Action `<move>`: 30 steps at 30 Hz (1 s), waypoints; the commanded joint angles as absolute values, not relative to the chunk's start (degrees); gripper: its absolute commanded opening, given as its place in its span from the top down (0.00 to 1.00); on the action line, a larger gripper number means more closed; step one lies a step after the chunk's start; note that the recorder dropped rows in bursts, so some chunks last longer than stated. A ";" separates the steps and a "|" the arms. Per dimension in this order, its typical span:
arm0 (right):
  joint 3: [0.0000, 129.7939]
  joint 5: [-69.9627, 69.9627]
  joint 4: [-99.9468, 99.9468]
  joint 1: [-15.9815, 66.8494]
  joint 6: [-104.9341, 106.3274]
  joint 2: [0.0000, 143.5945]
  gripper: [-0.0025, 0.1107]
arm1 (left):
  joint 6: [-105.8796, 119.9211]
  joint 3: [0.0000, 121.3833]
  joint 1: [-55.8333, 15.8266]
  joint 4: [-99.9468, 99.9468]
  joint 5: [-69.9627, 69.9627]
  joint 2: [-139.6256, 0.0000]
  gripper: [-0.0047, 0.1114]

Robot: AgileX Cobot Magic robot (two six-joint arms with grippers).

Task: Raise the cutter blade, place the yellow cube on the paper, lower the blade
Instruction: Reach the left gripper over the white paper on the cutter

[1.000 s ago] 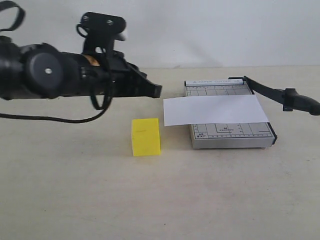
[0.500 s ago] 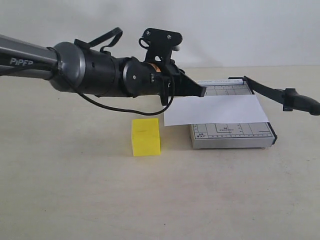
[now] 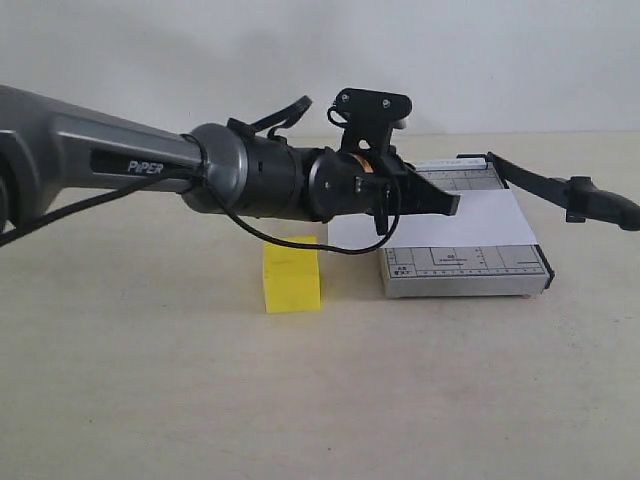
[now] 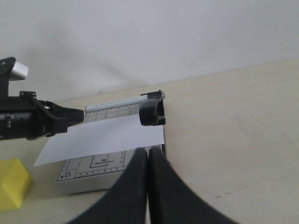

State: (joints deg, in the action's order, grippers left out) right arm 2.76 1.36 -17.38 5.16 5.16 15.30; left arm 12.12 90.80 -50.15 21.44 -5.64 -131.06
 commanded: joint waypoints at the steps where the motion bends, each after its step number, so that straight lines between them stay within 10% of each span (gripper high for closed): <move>1: 2.75 1.07 -17.42 5.15 4.86 15.05 0.98 | 11.16 92.41 -50.51 21.39 -3.91 -132.38 0.92; 30: 2.75 1.41 -17.42 5.15 3.82 15.05 0.98 | 12.93 92.41 -50.41 21.53 -3.10 -135.47 0.92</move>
State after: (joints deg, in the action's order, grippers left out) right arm 2.76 1.36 -17.38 5.16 3.93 15.19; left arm 12.62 92.22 -50.19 21.44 -3.42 -135.21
